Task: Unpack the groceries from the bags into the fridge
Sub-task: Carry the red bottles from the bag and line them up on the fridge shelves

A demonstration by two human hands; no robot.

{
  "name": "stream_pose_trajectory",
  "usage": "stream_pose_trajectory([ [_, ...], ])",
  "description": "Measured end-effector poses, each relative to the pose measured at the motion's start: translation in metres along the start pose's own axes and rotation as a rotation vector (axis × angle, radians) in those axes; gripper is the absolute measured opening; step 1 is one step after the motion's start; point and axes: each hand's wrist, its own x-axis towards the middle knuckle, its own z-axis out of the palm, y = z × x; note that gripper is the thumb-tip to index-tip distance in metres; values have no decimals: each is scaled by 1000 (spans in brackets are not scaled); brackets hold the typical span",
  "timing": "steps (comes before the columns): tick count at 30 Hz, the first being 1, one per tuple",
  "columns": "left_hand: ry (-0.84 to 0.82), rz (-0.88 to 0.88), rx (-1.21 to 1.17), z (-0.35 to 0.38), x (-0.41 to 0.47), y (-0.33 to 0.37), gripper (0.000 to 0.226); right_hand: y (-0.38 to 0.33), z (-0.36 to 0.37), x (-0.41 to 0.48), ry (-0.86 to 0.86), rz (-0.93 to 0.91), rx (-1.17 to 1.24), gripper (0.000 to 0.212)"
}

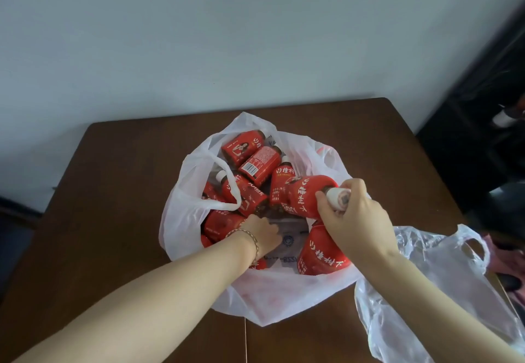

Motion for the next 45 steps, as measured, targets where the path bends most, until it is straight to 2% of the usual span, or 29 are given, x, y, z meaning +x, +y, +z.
stream_pose_trajectory([
  [3, 136, -118, -188, -5, -19, -10, 49, 1, -1, 1, -62, 12, 30, 45],
  [7, 253, -388, -611, 0, -68, -24, 38, -6, -5, 4, -149, 8, 32, 46],
  [10, 396, -463, -794, -8, -104, -27, 22, -19, -14, 6, -174, -57, 33, 44],
  [16, 622, -586, -845, -53, -160, -36, 15, -57, -54, -1, -120, -181, -52, 39],
  [19, 729, -582, -839, -73, -180, -44, 22, -78, -80, -10, -71, -213, -78, 42],
  [21, 798, -525, -804, -87, -193, -49, 25, -90, -100, -21, -22, -226, -98, 43],
  [24, 856, -376, -734, -107, -207, -50, 15, -101, -126, -40, 70, -184, -181, 44],
  [31, 865, -38, -540, -157, -207, 0, 10, -75, -182, -116, 263, 112, -224, 44],
  [35, 844, 222, -451, -189, -211, 78, 12, -32, -220, -199, 415, 320, -240, 41],
  [38, 851, 398, -394, -209, -218, 147, 9, -6, -247, -269, 484, 430, -356, 33],
  [40, 852, 561, -349, -224, -235, 217, 9, 18, -271, -332, 492, 585, -288, 24],
  [41, 857, 633, -331, -228, -245, 248, 11, 31, -279, -361, 519, 595, -308, 24],
  [42, 867, 723, -289, -232, -259, 291, 16, 43, -291, -402, 555, 728, -278, 22],
  [45, 900, 872, -226, -235, -291, 382, 27, 63, -312, -488, 740, 876, -408, 29],
])
